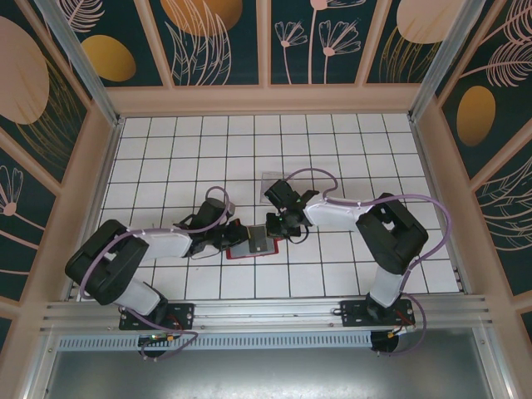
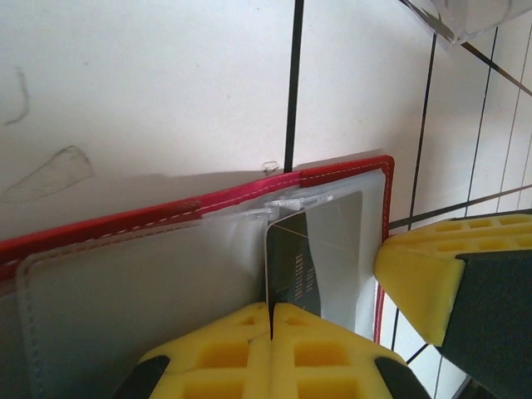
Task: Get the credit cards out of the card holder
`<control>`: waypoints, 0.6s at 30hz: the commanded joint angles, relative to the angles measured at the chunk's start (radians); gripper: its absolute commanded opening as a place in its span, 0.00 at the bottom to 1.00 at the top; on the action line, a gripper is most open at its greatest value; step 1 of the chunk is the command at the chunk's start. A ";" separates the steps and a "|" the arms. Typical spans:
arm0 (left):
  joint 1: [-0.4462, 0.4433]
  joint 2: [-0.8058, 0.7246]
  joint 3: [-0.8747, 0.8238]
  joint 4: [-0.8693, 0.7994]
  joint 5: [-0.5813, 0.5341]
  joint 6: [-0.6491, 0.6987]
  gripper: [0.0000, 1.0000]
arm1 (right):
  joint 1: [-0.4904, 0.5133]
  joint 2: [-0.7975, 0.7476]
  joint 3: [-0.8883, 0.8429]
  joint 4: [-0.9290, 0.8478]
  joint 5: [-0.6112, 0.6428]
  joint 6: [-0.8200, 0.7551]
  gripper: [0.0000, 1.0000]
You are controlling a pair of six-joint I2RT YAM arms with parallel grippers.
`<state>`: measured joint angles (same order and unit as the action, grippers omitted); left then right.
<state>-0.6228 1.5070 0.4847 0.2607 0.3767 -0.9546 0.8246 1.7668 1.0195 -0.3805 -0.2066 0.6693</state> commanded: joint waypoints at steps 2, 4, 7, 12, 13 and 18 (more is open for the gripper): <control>0.000 -0.050 -0.018 -0.102 -0.053 0.042 0.03 | 0.004 -0.012 -0.036 -0.058 0.024 0.016 0.11; 0.001 -0.068 -0.015 -0.114 -0.051 0.049 0.01 | 0.002 -0.012 -0.035 -0.058 0.023 0.016 0.11; 0.001 -0.100 -0.007 -0.142 -0.059 0.059 0.00 | 0.002 -0.012 -0.034 -0.059 0.022 0.015 0.11; 0.001 -0.164 0.033 -0.238 -0.094 0.111 0.00 | 0.002 -0.015 -0.026 -0.063 0.022 0.012 0.11; 0.000 -0.174 0.045 -0.259 -0.100 0.130 0.00 | 0.002 -0.017 -0.025 -0.063 0.022 0.011 0.10; 0.001 -0.230 0.116 -0.385 -0.131 0.279 0.00 | 0.001 -0.027 -0.019 -0.066 0.025 0.008 0.10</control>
<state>-0.6228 1.3125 0.5510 -0.0143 0.2882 -0.8017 0.8246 1.7618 1.0115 -0.3820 -0.2062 0.6689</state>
